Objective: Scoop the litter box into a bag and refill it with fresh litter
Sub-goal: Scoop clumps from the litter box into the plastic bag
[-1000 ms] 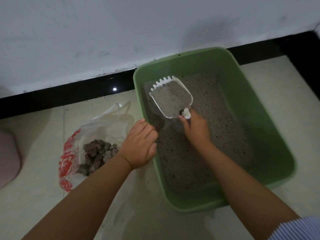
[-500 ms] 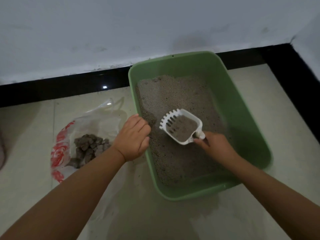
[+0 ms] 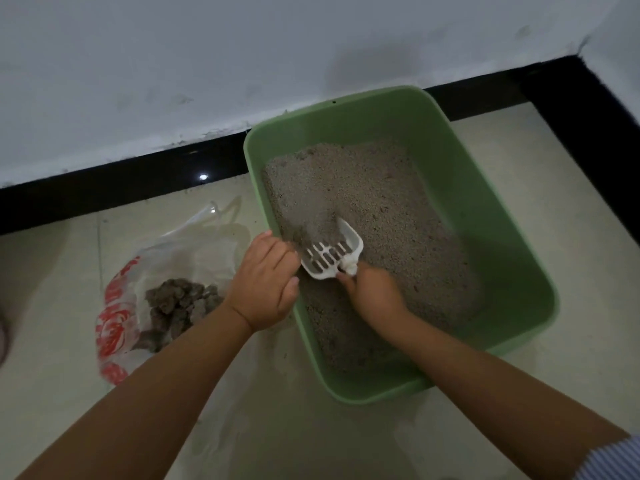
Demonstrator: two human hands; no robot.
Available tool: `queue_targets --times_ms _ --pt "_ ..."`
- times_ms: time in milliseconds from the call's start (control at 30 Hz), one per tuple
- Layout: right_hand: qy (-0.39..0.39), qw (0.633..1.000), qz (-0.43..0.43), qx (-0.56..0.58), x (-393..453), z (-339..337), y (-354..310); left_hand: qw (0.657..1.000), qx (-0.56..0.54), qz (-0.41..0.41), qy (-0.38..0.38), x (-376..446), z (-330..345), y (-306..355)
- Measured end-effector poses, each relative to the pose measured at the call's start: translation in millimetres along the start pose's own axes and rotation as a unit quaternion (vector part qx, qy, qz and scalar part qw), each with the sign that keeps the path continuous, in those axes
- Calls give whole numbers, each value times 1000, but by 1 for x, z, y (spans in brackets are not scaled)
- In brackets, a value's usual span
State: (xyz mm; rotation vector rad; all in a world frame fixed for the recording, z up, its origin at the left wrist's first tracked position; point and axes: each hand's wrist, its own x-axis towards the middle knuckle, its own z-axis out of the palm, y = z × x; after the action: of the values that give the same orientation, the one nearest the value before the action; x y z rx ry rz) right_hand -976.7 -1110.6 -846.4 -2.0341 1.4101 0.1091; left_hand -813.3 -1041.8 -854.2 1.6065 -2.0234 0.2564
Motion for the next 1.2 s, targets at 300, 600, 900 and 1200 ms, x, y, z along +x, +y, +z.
queue_targets --times_ms 300,600,900,1200 --pt "112 986 -57 108 20 3 -11 1000 -5 -13 -5 -7 1 -1" --pt "166 980 -104 33 8 -55 4 1000 0 -13 -26 2 -4 -2" --pt "82 991 -98 -34 -21 -78 27 997 31 -31 -64 2 -12 4" --pt "79 992 -95 -32 -35 -81 33 990 55 -22 -130 0 -29 11"
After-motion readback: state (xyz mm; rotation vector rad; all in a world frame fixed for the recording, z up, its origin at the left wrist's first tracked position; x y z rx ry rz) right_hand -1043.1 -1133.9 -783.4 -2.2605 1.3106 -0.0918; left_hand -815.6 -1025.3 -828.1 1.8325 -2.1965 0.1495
